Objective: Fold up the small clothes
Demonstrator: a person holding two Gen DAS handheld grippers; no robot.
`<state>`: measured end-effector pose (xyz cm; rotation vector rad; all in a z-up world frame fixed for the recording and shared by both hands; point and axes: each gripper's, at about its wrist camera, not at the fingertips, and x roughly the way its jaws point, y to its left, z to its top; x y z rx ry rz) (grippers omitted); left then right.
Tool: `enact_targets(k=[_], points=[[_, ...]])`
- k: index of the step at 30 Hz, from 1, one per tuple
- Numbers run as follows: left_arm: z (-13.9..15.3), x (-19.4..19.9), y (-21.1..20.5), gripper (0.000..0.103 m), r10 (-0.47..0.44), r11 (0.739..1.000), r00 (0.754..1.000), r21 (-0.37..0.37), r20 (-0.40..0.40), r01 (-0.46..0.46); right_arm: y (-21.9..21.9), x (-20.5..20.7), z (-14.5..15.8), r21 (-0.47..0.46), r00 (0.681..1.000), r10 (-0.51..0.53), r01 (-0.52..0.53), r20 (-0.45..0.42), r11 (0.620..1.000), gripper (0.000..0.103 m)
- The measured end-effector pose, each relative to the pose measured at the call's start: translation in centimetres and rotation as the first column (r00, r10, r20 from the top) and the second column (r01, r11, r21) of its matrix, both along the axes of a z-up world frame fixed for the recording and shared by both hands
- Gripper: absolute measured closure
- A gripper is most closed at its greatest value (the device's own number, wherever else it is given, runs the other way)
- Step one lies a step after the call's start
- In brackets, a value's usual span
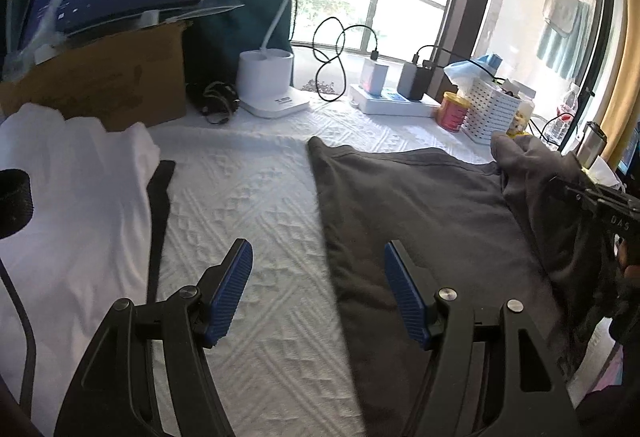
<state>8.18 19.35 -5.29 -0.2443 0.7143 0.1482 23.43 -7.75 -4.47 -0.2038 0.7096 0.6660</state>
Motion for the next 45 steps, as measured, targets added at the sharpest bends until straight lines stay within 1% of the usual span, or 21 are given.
enact_targets(k=[2,3,5,7,8,12,16,18,21,24,25,26,27,28,30,32,33,36,40,43,45], points=[[-0.1,-0.3,0.2,0.035,0.015,1.000,1.000,0.016,-0.004,-0.015,1.3,-0.4,-0.5,-0.011,1.000,0.028,-0.028,-0.011,1.000,0.082],[-0.1,-0.5,0.3,0.035,0.025,0.999,1.000,0.038,-0.006,-0.025,1.9,-0.6,-0.7,-0.015,0.999,0.039,-0.039,-0.016,0.999,0.082],[-0.2,-0.8,0.6,0.035,0.035,0.998,0.999,0.047,-0.008,-0.035,3.2,-1.0,-1.2,-0.022,0.997,0.073,-0.074,-0.027,0.997,0.082],[-0.3,-1.1,0.9,0.035,0.044,0.998,0.999,0.039,-0.008,-0.044,4.4,-1.6,-1.6,-0.032,0.993,0.109,-0.110,-0.043,0.993,0.082],[-0.5,-1.3,1.1,0.035,0.050,0.998,0.999,0.038,-0.010,-0.049,5.3,-1.9,-2.0,-0.050,0.989,0.137,-0.140,-0.060,0.989,0.082],[-0.8,-1.6,1.4,0.035,0.057,0.998,0.998,0.032,-0.015,-0.056,7.4,-3.1,-3.0,-0.090,0.976,0.197,-0.205,-0.090,0.975,0.081],[-0.7,-1.9,1.4,0.035,0.056,0.998,0.998,0.035,-0.015,-0.055,8.6,-4.5,-2.9,-0.083,0.961,0.260,-0.267,-0.093,0.960,0.080],[-0.7,-2.1,1.3,0.035,0.058,0.998,0.998,0.037,-0.014,-0.057,9.3,-5.5,-2.8,-0.092,0.952,0.294,-0.302,-0.087,0.949,0.079],[-0.4,-2.4,1.2,0.035,0.057,0.998,0.998,0.042,-0.011,-0.057,10.2,-6.9,-2.4,-0.063,0.931,0.351,-0.358,-0.100,0.932,0.079],[-0.1,-2.8,1.2,0.035,0.061,0.997,0.998,0.043,-0.006,-0.061,11.3,-8.4,-2.6,-0.043,0.895,0.424,-0.433,-0.139,0.900,0.079],[0.0,-2.9,1.2,0.035,0.063,0.997,0.998,0.042,-0.005,-0.063,11.7,-9.0,-2.9,-0.035,0.875,0.454,-0.465,-0.166,0.884,0.077],[0.0,-3.0,1.3,0.035,0.066,0.997,0.998,0.041,-0.004,-0.066,12.2,-9.7,-3.2,-0.030,0.851,0.487,-0.502,-0.194,0.865,0.068],[0.1,-3.0,1.4,0.035,0.069,0.997,0.998,0.040,-0.004,-0.069,12.5,-10.4,-3.4,-0.032,0.837,0.508,-0.524,-0.204,0.851,0.061],[0.2,-3.1,1.4,0.035,0.074,0.996,0.997,0.041,-0.006,-0.074,12.8,-11.4,-3.4,-0.042,0.823,0.533,-0.551,-0.198,0.834,0.050],[0.3,-3.3,1.5,0.035,0.081,0.996,0.997,0.046,-0.006,-0.080,12.9,-12.8,-3.2,-0.045,0.804,0.565,-0.581,-0.184,0.813,0.049],[0.5,-3.3,1.5,0.035,0.080,0.996,0.997,0.049,-0.008,-0.080,12.6,-13.5,-2.8,-0.029,0.796,0.579,-0.592,-0.177,0.805,0.048],[0.6,-3.2,1.4,0.035,0.077,0.996,0.997,0.050,-0.010,-0.077,12.4,-13.6,-2.5,-0.024,0.798,0.578,-0.590,-0.171,0.807,0.048],[0.9,-2.5,1.2,0.035,0.062,0.997,0.998,0.052,-0.012,-0.061,11.1,-13.4,-1.3,-0.008,0.817,0.557,-0.564,-0.146,0.826,0.048],[1.5,-0.8,0.6,0.035,0.029,0.998,1.000,0.063,-0.009,-0.028,8.4,-12.3,0.6,0.022,0.854,0.509,-0.510,-0.103,0.860,0.048],[2.1,1.0,-0.1,0.035,0.000,0.997,1.000,0.079,-0.008,0.001,5.6,-10.3,1.8,0.053,0.890,0.450,-0.447,-0.076,0.893,0.048],[2.4,2.3,-0.6,0.035,-0.025,0.996,1.000,0.091,-0.012,0.026,4.4,-9.0,2.0,0.057,0.907,0.415,-0.412,-0.069,0.910,0.048]])
